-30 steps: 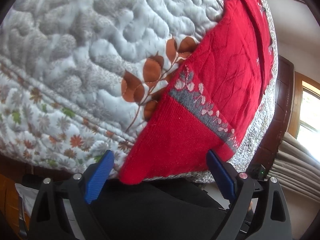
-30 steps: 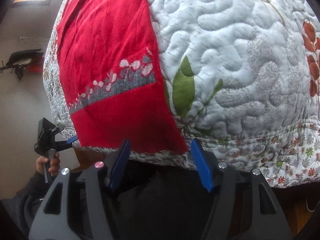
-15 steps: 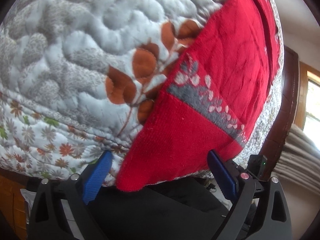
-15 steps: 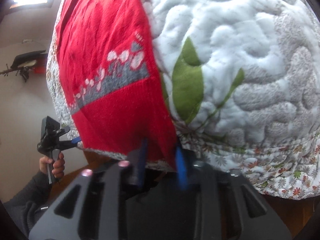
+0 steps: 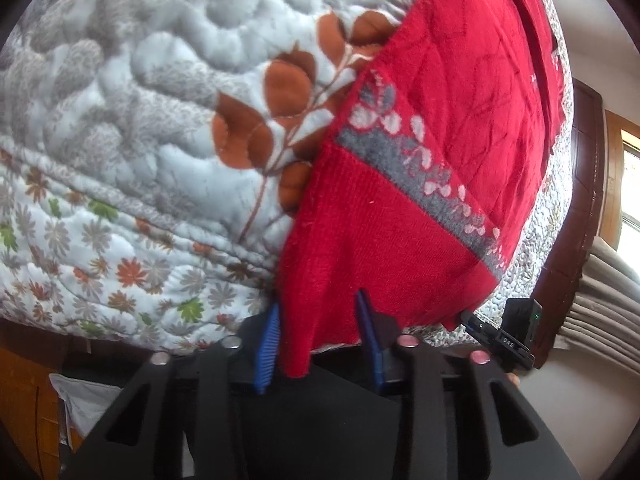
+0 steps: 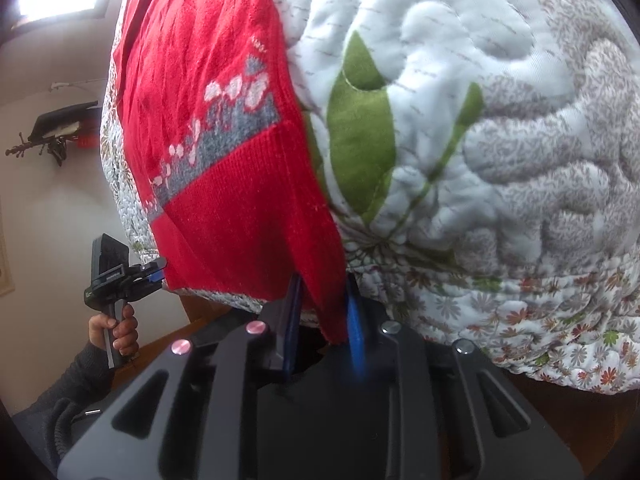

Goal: Fold small clothes
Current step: 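Lift the hem with both grippers and fold it toward the collar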

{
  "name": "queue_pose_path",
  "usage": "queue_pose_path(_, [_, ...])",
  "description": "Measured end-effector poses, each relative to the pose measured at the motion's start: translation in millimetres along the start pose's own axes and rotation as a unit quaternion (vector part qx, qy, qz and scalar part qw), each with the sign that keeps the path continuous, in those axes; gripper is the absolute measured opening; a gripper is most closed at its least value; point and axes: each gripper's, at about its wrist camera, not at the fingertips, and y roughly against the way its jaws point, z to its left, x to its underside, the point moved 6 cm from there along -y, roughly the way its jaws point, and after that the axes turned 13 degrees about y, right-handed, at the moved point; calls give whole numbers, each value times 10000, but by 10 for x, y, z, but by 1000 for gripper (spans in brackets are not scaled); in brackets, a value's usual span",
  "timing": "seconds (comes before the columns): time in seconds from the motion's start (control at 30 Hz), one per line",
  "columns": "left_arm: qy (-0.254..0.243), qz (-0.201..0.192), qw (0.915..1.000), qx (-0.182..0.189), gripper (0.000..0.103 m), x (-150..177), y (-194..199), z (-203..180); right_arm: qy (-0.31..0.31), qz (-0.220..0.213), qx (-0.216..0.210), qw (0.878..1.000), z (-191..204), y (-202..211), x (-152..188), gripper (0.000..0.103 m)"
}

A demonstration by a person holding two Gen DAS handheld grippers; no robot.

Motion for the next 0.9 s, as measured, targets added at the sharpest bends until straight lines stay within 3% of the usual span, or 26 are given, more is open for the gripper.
queue_pose_path(0.03, [12,11,10000,-24,13,3,15,51,-17,2,-15,10000,27,-13,-7,22])
queue_pose_path(0.07, [5,57,10000,21,7,7,20,75,-30,7,-10,10000,42,-11,-4,15])
queue_pose_path(0.17, [-134,179,9996,175,6,63,42,20,-42,-37,37,10000,77,32,0,6])
queue_pose_path(0.43, [30,-38,9973,726,6,150,367,57,-155,-554,-214,9981,229,385,45,4])
queue_pose_path(0.73, [-94,-390,9870,1558,6,393,942,-119,-126,-1226,-990,9874,693,802,38,3])
queue_pose_path(0.9, [-177,-518,9837,1714,6,472,1109,-177,-76,-1269,-1194,9847,859,825,90,3])
